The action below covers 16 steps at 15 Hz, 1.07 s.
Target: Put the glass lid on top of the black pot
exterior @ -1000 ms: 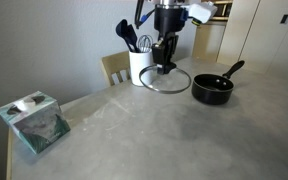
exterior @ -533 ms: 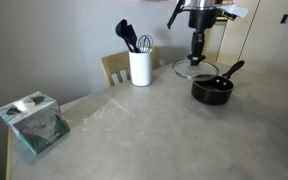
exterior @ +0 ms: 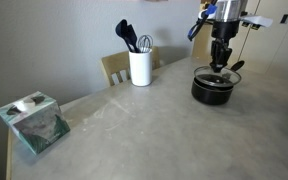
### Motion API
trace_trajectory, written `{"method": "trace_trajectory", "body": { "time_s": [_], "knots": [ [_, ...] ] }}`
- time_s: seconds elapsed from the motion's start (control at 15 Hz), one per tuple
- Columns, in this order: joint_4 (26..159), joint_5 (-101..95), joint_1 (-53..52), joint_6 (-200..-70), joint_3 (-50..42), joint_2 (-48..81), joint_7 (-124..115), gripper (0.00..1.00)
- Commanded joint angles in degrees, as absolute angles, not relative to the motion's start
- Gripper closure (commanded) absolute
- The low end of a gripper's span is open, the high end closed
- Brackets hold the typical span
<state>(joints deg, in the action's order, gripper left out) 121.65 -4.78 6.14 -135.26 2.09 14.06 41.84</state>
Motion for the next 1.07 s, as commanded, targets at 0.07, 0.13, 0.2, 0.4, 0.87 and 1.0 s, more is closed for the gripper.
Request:
{"method": "trace_trajectory", "body": {
  "time_s": [0.07,0.13,0.2,0.4,0.87,1.0],
  "knots": [
    [128.8,-1.4,8.5,-140.2,1.2,9.9,47.3,0.85],
    [129.7,0.0,8.9,-142.5,1.1,9.9,48.5,0.85],
    [130.3,1.7,9.3,-144.3,1.0,9.8,49.4,0.85],
    [131.2,6.5,10.4,-148.9,1.3,10.5,53.1,0.85],
    [130.1,13.4,11.5,-151.3,1.8,12.4,60.9,0.85],
    [129.8,14.2,11.5,-151.8,1.9,12.7,62.4,0.85]
  ]
}}
